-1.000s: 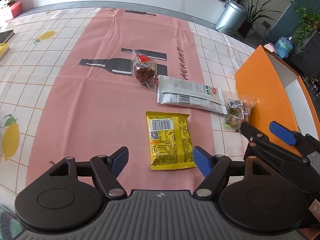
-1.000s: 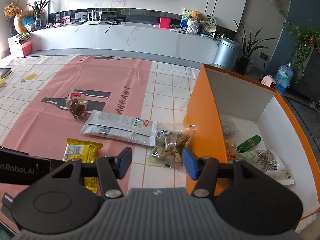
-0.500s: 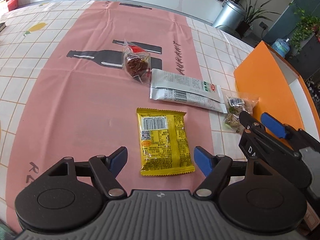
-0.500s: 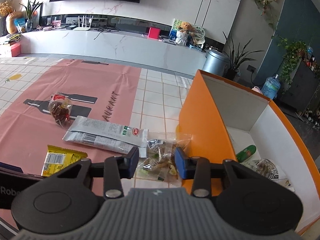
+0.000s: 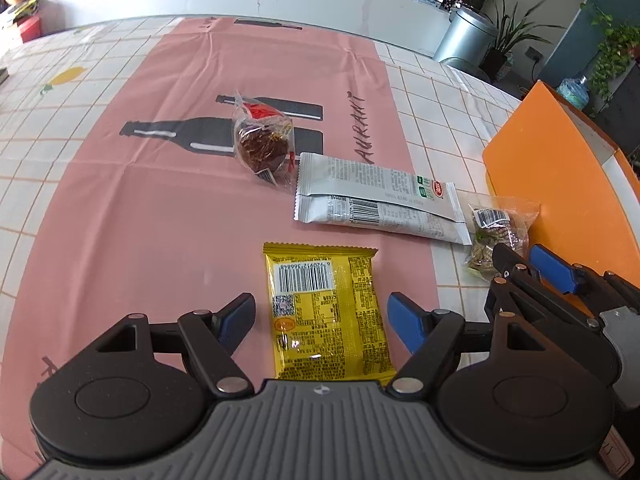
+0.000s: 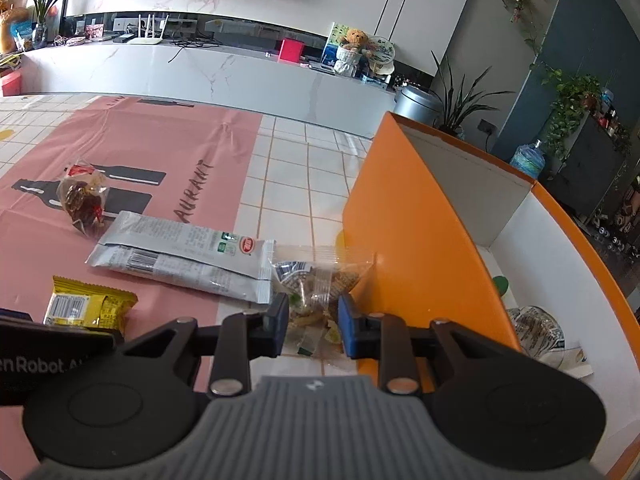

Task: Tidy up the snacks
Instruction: 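Grasp the yellow snack bag with the left tool while the right tool grasps the clear nut bag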

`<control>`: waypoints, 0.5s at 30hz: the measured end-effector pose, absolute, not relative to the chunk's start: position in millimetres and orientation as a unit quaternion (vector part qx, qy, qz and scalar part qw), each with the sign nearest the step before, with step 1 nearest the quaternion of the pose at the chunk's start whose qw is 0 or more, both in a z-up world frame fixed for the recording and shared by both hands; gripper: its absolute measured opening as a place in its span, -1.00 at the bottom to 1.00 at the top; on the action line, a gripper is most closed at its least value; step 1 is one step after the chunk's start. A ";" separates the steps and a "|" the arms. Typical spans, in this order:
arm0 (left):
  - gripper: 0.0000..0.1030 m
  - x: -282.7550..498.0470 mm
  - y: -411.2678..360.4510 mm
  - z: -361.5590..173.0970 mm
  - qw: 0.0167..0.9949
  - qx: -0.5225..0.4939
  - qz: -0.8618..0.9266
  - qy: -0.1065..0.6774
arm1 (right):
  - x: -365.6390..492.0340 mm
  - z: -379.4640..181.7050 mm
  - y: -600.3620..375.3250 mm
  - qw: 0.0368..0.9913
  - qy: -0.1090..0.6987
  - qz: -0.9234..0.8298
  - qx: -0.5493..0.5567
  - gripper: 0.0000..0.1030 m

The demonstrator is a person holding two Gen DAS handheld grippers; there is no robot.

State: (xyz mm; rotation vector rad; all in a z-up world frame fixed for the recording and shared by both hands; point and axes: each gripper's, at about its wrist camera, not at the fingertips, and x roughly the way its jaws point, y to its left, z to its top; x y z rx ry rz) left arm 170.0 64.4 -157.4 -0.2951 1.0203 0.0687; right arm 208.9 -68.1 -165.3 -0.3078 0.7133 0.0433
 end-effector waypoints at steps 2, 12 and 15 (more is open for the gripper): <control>0.72 172.0 64.8 -157.9 0.863 -0.136 0.031 0.485 | 211.6 -167.9 -68.9 0.925 0.353 0.023 -0.142 -0.49; 0.26 168.0 78.4 -154.9 0.863 -0.096 0.036 0.494 | 209.2 -164.0 -79.0 0.924 0.366 0.049 -0.098 -0.63; 0.16 164.1 87.9 -152.3 0.863 -0.087 0.051 0.494 | 197.0 -159.4 -80.2 0.919 0.380 0.068 -0.085 -0.65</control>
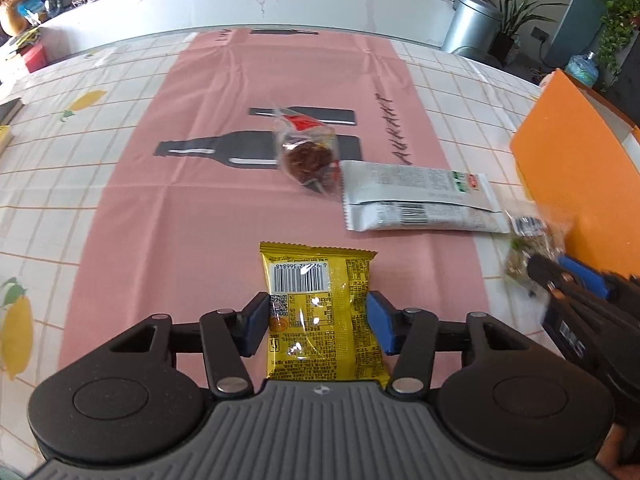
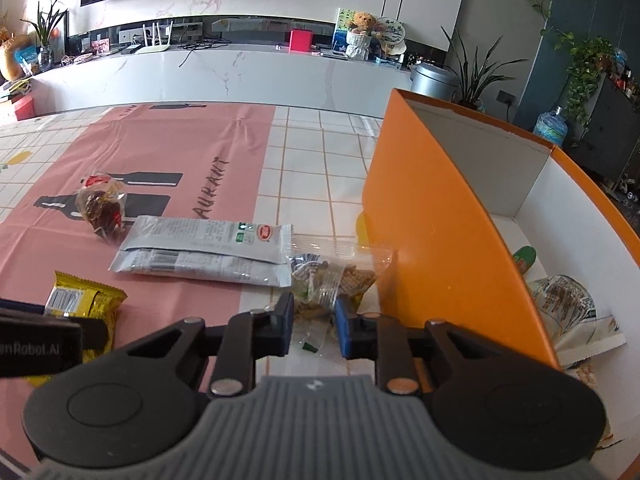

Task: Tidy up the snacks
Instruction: 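Grasp the yellow snack bag with the left tool while the right tool grasps the clear nut bag, then carry both bags over the orange box and release them inside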

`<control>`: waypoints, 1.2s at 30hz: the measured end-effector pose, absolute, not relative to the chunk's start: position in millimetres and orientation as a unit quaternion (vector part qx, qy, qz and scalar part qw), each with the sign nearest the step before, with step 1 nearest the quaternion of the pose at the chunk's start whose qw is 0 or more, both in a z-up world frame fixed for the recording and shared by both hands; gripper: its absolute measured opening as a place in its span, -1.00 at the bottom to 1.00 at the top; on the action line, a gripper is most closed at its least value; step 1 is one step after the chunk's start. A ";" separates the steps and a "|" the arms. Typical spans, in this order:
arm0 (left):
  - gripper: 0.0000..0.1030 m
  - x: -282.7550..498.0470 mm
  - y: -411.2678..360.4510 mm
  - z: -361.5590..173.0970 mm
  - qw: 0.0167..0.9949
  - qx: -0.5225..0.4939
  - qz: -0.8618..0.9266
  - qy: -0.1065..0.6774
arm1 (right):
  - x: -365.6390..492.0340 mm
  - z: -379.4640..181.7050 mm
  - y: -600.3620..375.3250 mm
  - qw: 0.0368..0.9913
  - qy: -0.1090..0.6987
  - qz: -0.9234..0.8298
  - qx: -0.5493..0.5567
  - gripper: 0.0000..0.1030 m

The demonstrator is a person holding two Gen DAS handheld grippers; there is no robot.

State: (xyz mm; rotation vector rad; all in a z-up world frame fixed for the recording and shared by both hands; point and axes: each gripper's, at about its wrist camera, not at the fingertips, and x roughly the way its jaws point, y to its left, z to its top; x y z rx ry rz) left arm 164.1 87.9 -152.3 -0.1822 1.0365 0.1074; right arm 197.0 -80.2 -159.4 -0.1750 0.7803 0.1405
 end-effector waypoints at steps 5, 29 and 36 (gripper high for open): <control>0.18 158.1 99.0 -152.5 0.858 -0.104 0.047 0.501 | 176.6 -151.9 -81.4 0.904 0.408 0.119 -0.040 -0.65; 0.34 161.6 97.5 -155.1 0.851 -0.090 0.068 0.512 | 201.9 -171.1 -109.0 0.879 0.445 0.128 0.114 -0.11; 0.17 162.1 92.5 -155.5 0.858 -0.074 0.067 0.504 | 201.2 -177.2 -110.8 0.874 0.446 0.139 0.133 -0.15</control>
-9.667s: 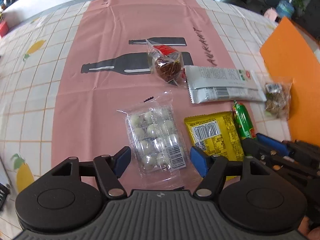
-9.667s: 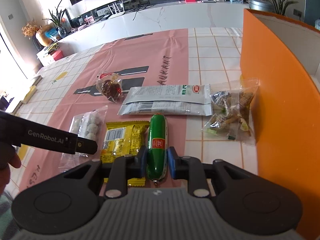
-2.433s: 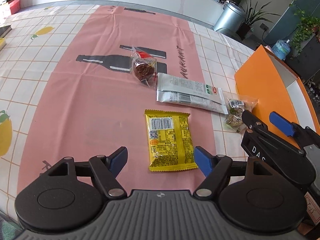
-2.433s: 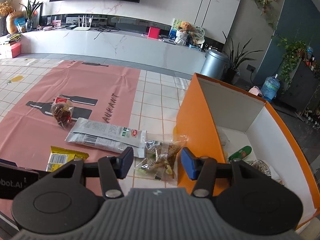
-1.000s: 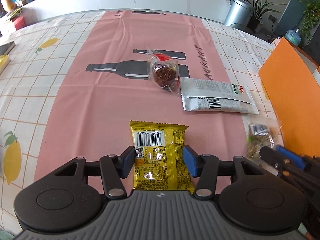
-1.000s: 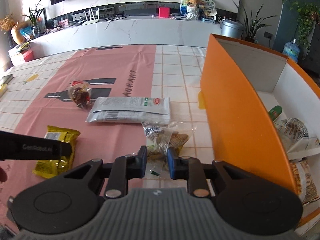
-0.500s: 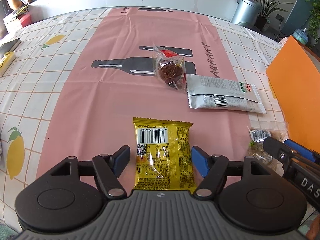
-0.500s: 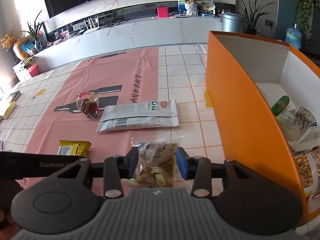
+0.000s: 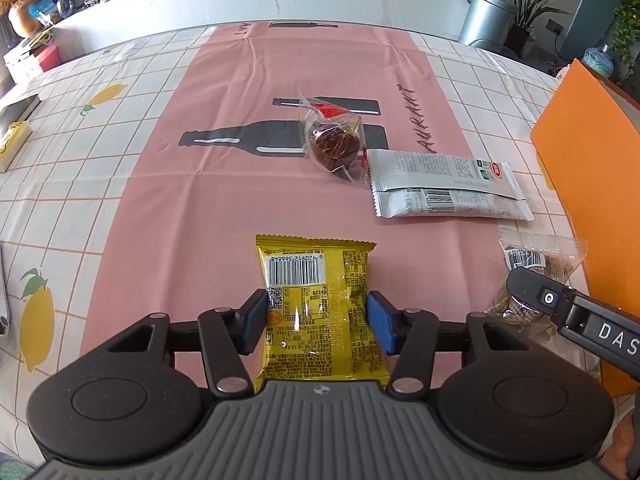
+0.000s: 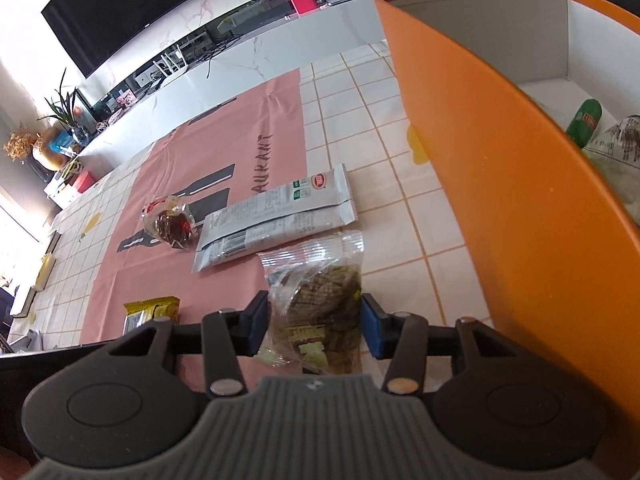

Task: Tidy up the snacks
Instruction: 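Carry both bags over the orange box and release them inside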

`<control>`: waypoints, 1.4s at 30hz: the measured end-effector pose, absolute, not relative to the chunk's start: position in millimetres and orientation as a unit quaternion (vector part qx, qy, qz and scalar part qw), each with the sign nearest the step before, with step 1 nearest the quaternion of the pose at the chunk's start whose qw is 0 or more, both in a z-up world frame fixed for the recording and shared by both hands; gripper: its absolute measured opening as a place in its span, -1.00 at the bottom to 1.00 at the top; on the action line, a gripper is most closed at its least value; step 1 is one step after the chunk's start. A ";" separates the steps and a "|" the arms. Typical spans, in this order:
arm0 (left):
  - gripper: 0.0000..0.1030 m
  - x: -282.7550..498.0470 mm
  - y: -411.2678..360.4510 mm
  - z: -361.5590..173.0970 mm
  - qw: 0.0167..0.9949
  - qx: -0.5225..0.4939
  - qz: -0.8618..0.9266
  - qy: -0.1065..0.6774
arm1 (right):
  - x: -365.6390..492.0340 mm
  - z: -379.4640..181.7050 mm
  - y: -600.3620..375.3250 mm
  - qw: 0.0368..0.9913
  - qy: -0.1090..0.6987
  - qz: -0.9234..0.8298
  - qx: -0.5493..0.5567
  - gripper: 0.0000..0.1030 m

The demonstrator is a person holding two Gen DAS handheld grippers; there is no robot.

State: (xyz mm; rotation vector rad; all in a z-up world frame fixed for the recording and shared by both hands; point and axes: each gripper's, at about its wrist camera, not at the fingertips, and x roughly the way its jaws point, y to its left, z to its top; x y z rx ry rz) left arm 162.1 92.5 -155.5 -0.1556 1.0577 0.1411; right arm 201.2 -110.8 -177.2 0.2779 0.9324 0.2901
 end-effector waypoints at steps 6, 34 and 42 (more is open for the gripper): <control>0.15 164.6 92.4 -153.8 0.855 -0.085 0.063 0.507 | 198.8 -172.7 -108.3 0.878 0.440 0.144 0.121 -0.52; 0.15 151.2 -50.7 7.8 0.882 -0.078 -0.170 0.433 | 166.3 -11.4 -255.9 0.887 0.405 0.171 0.143 -0.55; 0.15 171.5 -126.3 3.0 0.861 0.004 -0.240 0.448 | 182.8 -4.4 -319.8 0.882 0.446 0.135 0.073 -0.55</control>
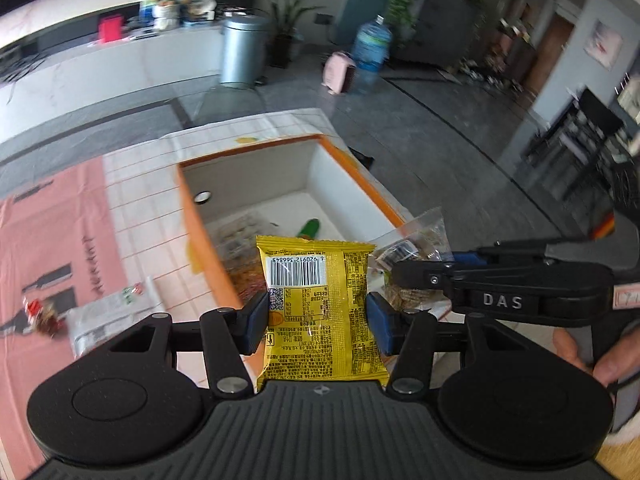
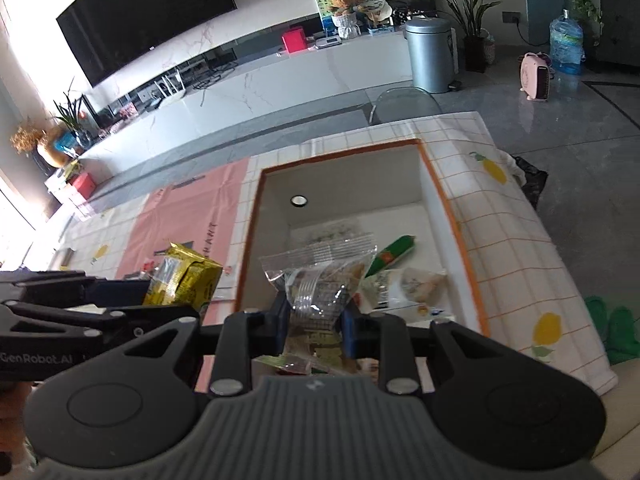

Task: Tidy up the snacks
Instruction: 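Carry both bags over the orange box and release them inside, then withdraw both tools from the box back over the table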

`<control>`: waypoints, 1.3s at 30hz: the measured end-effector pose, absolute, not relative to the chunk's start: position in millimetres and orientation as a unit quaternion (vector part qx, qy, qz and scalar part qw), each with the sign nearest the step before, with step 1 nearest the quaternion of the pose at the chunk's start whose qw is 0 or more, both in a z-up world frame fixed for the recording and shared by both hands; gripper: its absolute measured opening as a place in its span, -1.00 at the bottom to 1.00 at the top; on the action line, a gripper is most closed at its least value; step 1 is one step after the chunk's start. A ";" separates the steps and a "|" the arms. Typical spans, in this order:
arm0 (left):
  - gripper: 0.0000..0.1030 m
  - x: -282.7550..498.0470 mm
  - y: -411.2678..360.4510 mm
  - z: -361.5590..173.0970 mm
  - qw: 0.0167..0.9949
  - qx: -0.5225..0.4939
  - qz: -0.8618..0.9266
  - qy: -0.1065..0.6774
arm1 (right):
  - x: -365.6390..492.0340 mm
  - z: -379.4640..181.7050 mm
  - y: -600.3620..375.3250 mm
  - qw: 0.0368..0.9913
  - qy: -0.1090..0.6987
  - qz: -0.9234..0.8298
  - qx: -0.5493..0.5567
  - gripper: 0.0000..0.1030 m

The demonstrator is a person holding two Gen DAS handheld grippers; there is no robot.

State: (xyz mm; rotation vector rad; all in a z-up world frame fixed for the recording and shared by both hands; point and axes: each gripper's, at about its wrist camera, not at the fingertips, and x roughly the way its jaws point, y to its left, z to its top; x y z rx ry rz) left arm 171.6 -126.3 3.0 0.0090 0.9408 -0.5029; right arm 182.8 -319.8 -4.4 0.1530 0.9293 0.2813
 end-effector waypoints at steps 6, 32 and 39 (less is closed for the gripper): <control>0.15 193.1 -167.6 -28.5 0.823 0.086 -0.266 0.494 | 206.7 -32.3 -338.6 0.861 0.490 0.133 0.017 -0.54; 0.16 222.8 -207.1 -102.4 0.760 0.208 -0.286 0.546 | 249.1 -94.5 -301.2 0.769 0.609 0.110 -0.162 -0.43; 0.17 222.4 -209.5 -105.8 0.758 0.213 -0.293 0.542 | 250.8 -93.6 -306.5 0.767 0.613 0.097 -0.163 -0.31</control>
